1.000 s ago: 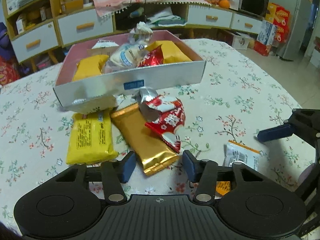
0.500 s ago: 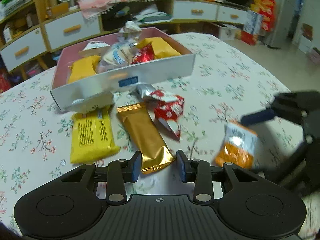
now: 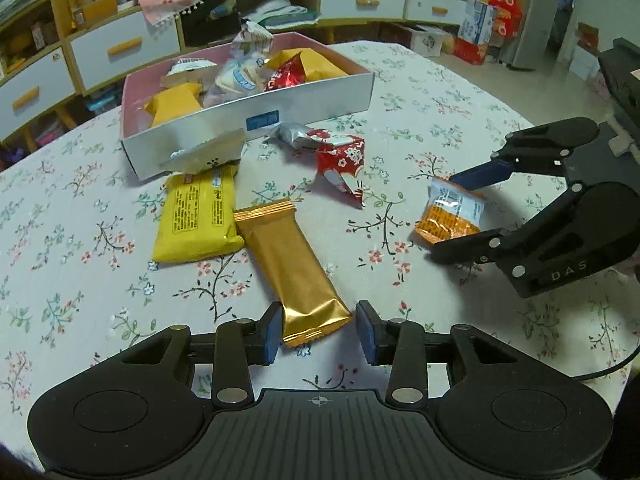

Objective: Organize snacks
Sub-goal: 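Grasp the gold bar with the left gripper while the right grasps the orange-white packet, then carry the gold bar and orange-white packet into the box and open both grippers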

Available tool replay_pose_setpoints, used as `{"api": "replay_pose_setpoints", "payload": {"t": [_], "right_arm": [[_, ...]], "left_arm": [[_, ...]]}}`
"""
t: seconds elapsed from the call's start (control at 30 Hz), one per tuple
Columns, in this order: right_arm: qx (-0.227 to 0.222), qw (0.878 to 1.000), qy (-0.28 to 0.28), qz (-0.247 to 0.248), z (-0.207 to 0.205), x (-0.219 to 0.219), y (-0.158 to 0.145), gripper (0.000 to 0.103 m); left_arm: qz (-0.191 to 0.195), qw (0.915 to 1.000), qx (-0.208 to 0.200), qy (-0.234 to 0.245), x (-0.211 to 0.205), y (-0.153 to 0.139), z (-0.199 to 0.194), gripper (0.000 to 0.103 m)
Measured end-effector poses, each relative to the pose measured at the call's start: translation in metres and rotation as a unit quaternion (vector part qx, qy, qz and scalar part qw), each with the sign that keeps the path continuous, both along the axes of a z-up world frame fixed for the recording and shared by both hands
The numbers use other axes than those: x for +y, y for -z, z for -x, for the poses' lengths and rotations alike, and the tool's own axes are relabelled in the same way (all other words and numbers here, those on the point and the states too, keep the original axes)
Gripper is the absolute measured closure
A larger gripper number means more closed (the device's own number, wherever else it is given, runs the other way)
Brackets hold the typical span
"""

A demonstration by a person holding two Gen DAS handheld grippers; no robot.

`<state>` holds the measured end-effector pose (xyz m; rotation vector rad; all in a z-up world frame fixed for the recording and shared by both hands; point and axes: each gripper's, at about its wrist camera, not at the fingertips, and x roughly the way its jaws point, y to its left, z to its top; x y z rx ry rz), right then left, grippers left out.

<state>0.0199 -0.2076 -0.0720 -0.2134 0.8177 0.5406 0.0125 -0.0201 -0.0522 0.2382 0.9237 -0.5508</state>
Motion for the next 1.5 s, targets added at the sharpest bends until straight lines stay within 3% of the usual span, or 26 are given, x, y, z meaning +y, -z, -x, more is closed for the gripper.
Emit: {"api": "replay_pose_setpoints", "payload": {"t": [0.1,0.43,0.57,0.63,0.73,0.93,1.5], "right_arm": [[0.0,1.0,-0.002,0.002,0.0,0.004,-0.001,0.065],[0.002,1.0,-0.006,0.007,-0.002,0.013,-0.002,0.065],[0.003,1.0,-0.005,0.008,-0.002,0.014,-0.002,0.065],[0.003,1.0,-0.005,0.009,-0.002,0.014,-0.002,0.065],[0.002,1.0,-0.006,0.009,-0.002,0.014,-0.003,0.066],[-0.002,1.0,0.0,0.003,-0.005,0.013,-0.009,0.075],[-0.007,1.0,0.009,-0.007,-0.009,0.015,-0.021,0.077]], "left_arm": [[0.008,0.9999,-0.001,-0.009,-0.001,0.0,-0.003,0.052],[0.006,0.9969,0.001,-0.078,-0.014,0.002,-0.025,0.051],[-0.002,0.996,0.001,-0.089,-0.02,0.001,-0.026,0.058],[-0.001,0.9961,0.004,-0.088,-0.022,0.0,-0.026,0.07],[-0.007,0.9964,0.002,-0.085,-0.026,-0.002,-0.024,0.075],[-0.006,0.9964,0.005,-0.085,-0.026,-0.004,-0.021,0.077],[0.024,0.996,-0.003,-0.086,-0.014,-0.025,-0.02,0.077]]}}
